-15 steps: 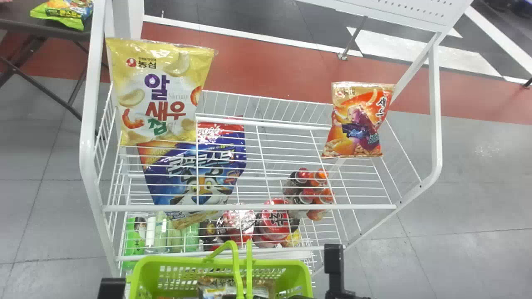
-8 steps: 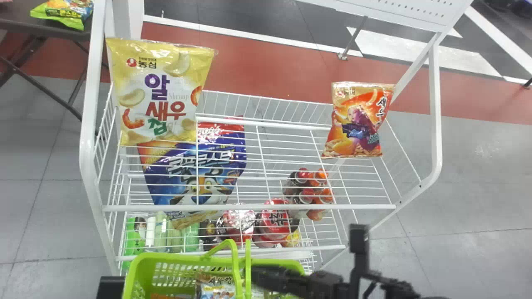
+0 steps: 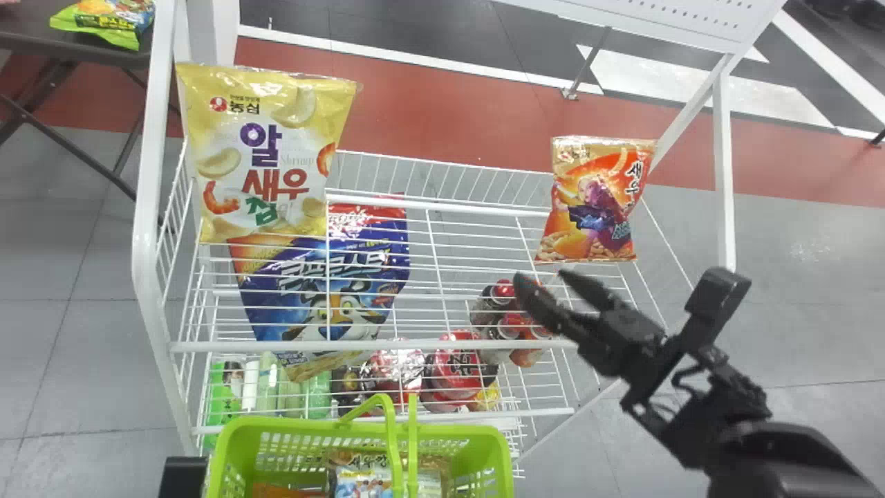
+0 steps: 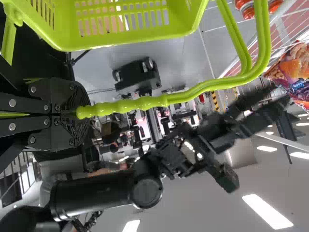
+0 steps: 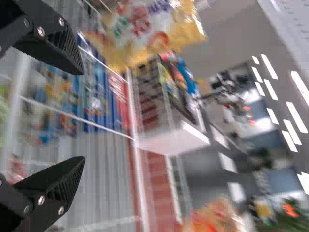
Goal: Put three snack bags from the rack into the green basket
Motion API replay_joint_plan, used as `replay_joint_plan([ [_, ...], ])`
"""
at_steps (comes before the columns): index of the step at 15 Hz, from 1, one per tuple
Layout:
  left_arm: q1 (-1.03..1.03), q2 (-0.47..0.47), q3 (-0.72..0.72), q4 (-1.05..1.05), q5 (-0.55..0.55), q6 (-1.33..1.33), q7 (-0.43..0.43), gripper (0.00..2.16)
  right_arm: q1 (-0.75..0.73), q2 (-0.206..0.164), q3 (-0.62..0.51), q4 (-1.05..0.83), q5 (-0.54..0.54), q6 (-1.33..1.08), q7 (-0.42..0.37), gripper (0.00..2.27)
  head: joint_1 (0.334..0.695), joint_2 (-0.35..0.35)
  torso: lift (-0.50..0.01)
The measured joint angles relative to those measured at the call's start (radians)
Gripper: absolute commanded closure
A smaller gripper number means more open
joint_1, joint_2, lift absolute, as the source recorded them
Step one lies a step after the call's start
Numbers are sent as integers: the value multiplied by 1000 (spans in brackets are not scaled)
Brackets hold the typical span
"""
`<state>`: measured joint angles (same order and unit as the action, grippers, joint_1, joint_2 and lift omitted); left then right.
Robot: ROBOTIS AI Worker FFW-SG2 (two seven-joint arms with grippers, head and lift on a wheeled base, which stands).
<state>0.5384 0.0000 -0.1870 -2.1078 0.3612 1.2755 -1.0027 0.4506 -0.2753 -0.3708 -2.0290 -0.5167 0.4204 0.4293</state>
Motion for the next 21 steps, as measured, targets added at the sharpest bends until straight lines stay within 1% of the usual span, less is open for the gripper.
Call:
replay_joint_plan([
  [3,-3,0,-3,0,1,10,-1,1386,-103,-24,-3,123,52,-147,-108,39,695,-350,0],
  [4,-6,0,-4,0,1,14,-1,1386,-124,-29,-11,163,64,-193,-126,39,695,-350,0],
  [7,-23,0,-8,4,2,37,-1,1386,-170,-37,-39,275,89,-296,-156,60,695,-350,0],
  [10,-26,0,-9,4,2,50,-1,1386,-222,-48,-33,366,101,-342,-161,63,695,-350,0],
  [14,-29,0,-18,4,1,55,3,1386,-310,-85,10,470,122,-353,-160,66,695,-350,0],
  [15,-29,0,-19,5,1,55,3,1386,-329,-89,20,490,129,-353,-161,171,695,-350,0],
  [16,-29,0,-20,6,1,55,3,1386,-346,-91,29,508,138,-352,-161,410,695,-350,0],
  [17,-29,0,-20,6,1,55,3,1386,-366,-93,39,531,148,-350,-161,599,695,-350,0],
  [18,-29,0,-20,6,2,55,2,1386,-383,-96,48,553,155,-346,-161,697,695,-350,0],
  [19,-29,0,-20,7,2,55,2,1386,-394,-100,57,568,159,-341,-161,940,695,-350,0],
  [20,-29,0,-20,7,2,55,3,1386,-401,-105,64,577,162,-335,-161,1285,695,-350,0],
  [21,-29,0,-20,8,0,55,4,1386,-406,-110,71,582,164,-323,-161,1889,695,-350,0],
])
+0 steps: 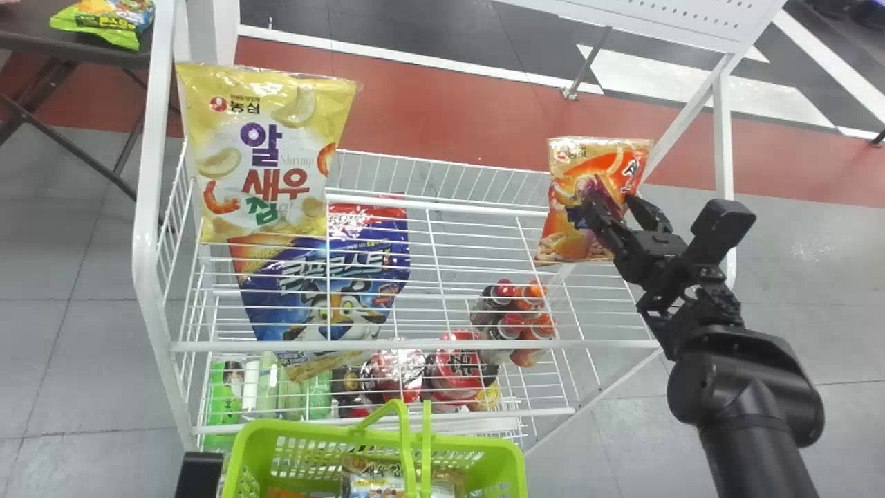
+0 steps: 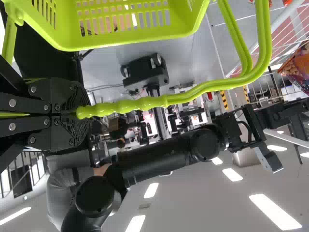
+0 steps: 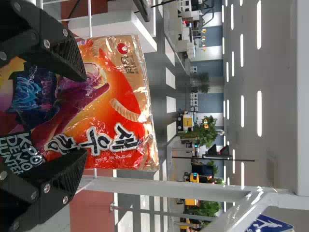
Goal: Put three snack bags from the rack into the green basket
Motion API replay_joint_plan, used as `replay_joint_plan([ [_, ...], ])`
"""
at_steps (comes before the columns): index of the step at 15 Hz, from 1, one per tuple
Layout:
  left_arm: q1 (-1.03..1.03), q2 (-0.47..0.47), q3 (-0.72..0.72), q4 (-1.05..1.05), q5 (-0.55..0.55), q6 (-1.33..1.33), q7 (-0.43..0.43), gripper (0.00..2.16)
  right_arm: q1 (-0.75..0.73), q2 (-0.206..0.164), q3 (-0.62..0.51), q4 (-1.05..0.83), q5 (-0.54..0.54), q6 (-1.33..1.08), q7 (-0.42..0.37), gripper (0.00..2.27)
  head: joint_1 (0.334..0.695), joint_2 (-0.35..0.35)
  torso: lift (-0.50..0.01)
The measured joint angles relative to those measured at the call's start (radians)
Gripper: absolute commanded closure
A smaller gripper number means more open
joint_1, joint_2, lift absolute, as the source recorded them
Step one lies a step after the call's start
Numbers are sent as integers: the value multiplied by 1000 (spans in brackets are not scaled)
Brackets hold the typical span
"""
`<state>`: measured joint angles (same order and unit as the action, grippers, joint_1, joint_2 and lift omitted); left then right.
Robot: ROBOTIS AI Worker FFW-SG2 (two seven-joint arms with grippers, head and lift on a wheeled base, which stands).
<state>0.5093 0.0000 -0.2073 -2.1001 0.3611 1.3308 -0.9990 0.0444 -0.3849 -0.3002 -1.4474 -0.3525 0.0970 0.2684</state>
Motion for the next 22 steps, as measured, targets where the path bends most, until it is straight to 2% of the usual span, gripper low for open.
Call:
replay_joint_plan([
  [1,-1,0,0,0,-1,0,1,1386,-5,-4,3,1,0,19,0,2145,695,-350,0],
  [2,-2,0,-1,0,-2,0,3,1386,-8,-7,3,1,-2,38,1,2199,695,-350,0],
  [6,-3,0,0,0,-2,0,5,1386,42,-11,-13,-66,-21,41,14,2223,695,-350,0],
  [9,-4,0,0,1,-1,0,5,1386,130,-11,-36,-176,-32,45,38,2223,695,-350,0],
  [11,-6,0,0,2,-1,0,6,1386,198,-8,-66,-257,-78,79,69,2223,695,-350,0],
  [15,-8,0,3,3,1,-2,5,1386,379,45,-175,-512,-184,178,142,2223,695,-350,0],
  [19,-7,0,9,4,2,-12,7,1386,502,103,-265,-725,-279,432,263,2243,695,-350,0],
  [22,-5,0,11,4,2,-15,8,1386,539,115,-315,-777,-369,689,313,2243,695,-350,0],
])
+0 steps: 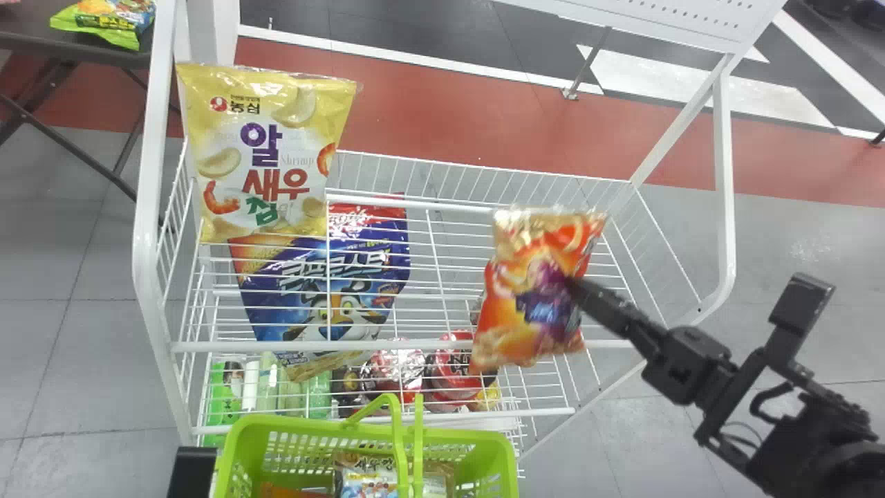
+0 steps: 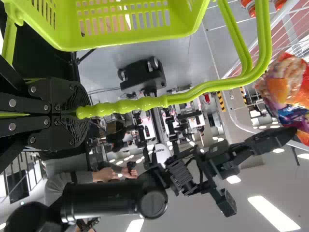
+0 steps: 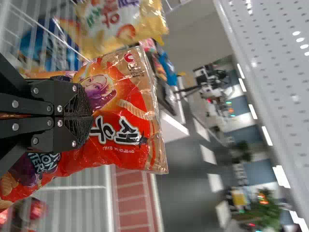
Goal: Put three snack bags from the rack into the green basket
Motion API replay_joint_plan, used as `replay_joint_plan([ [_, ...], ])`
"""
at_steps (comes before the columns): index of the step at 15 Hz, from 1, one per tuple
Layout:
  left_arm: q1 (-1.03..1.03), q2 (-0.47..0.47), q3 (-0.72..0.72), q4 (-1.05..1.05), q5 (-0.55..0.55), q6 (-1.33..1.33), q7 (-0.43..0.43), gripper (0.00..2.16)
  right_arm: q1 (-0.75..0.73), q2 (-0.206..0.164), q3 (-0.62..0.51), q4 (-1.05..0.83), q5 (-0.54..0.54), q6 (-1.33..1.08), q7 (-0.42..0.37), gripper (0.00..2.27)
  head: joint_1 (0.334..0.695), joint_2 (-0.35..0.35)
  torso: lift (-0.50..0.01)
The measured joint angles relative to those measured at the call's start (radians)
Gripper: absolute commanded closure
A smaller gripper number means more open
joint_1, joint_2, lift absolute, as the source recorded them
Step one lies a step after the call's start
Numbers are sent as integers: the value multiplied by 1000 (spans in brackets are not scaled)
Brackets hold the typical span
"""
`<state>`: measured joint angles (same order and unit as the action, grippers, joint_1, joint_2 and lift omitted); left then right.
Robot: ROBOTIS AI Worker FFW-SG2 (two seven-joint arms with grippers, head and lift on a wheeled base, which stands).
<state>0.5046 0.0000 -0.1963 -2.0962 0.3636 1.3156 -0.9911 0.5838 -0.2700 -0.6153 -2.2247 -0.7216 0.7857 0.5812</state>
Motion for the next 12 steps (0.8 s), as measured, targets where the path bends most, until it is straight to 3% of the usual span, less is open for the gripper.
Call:
replay_joint_plan([
  [5,3,0,3,-3,-1,0,0,1386,52,7,-48,4,-138,446,100,2243,695,-350,0],
  [10,3,0,2,-4,-2,0,0,1386,94,11,14,34,-137,656,135,2243,695,-350,0],
  [12,3,0,1,-4,-2,-1,0,1386,101,10,75,78,-95,623,126,2243,695,-350,0],
])
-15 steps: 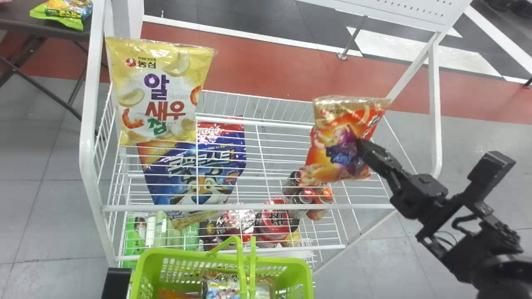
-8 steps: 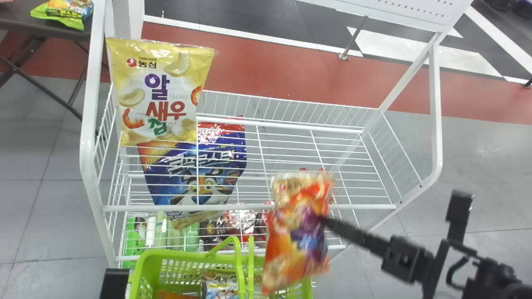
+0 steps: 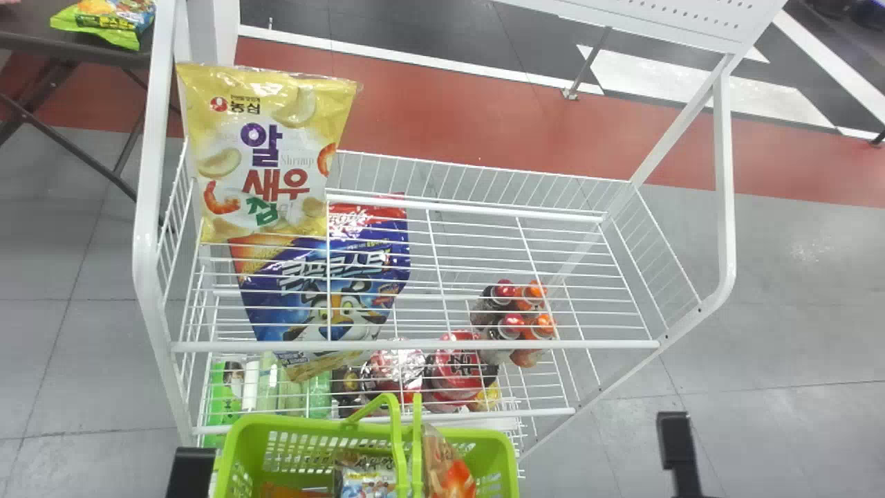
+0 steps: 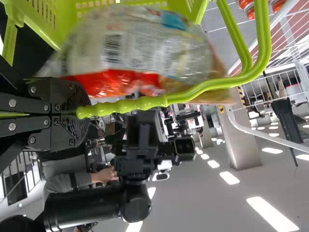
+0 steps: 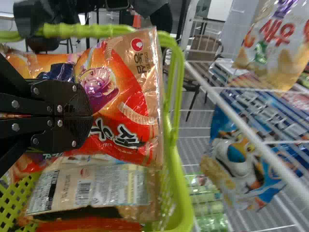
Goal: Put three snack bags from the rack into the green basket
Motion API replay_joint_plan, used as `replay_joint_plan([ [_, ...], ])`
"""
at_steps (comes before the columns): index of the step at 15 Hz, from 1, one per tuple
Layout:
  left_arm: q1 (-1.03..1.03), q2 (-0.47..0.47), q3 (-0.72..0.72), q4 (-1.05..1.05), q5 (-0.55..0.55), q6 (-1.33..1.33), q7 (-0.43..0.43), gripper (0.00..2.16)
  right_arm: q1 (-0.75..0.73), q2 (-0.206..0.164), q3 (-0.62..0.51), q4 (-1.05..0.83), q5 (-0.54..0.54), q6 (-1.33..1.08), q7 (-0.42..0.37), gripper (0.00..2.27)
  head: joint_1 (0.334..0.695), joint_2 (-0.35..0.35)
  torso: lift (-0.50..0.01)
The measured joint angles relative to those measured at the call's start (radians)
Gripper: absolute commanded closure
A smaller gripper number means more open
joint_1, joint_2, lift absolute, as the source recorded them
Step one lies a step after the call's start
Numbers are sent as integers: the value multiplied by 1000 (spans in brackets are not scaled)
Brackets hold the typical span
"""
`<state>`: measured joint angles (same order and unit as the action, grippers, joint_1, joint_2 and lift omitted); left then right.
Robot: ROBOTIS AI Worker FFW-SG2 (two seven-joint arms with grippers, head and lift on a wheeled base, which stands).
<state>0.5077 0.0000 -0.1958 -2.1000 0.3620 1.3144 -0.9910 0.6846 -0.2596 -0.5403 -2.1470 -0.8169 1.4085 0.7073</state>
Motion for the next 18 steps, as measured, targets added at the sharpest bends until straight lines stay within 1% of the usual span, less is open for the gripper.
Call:
replay_joint_plan([
  [4,4,0,-1,-2,0,-2,0,1386,1,-11,89,82,111,-208,-60,2240,695,-350,0],
  [5,6,0,-1,-4,0,-2,0,1386,1,-21,108,93,142,-250,-91,2132,695,-350,0],
  [6,7,0,-2,-4,-1,-2,1,1386,-1,-34,127,100,160,-262,-114,1393,695,-350,0],
  [7,8,0,-5,-4,-2,-2,3,1386,-2,-52,150,98,171,-252,-123,191,695,-350,0],
  [8,8,0,-7,-5,-3,-2,3,1386,1,-63,168,78,179,-240,-119,-2,695,-350,0],
  [10,11,0,-5,-6,-4,-5,3,1386,12,-68,171,21,182,-219,-89,26,695,-350,0],
  [11,15,0,-3,-7,-5,-7,2,1386,15,-68,155,-26,178,-196,-77,53,695,-350,0],
  [13,18,0,-1,-8,-5,-12,1,1386,17,-67,123,-102,175,-198,-70,53,695,-350,0],
  [14,19,0,0,-8,-5,-16,0,1386,18,-61,107,-132,174,-230,-69,56,695,-350,0],
  [16,20,0,1,-8,-5,-24,-1,1386,19,-38,81,-186,173,-360,-78,63,695,-350,0],
  [17,20,0,2,-8,-5,-30,-2,1386,22,-24,78,-205,173,-469,-96,66,695,-350,0],
  [18,21,0,2,-7,-5,-36,-2,1386,27,-11,87,-217,175,-595,-131,66,695,-350,0],
])
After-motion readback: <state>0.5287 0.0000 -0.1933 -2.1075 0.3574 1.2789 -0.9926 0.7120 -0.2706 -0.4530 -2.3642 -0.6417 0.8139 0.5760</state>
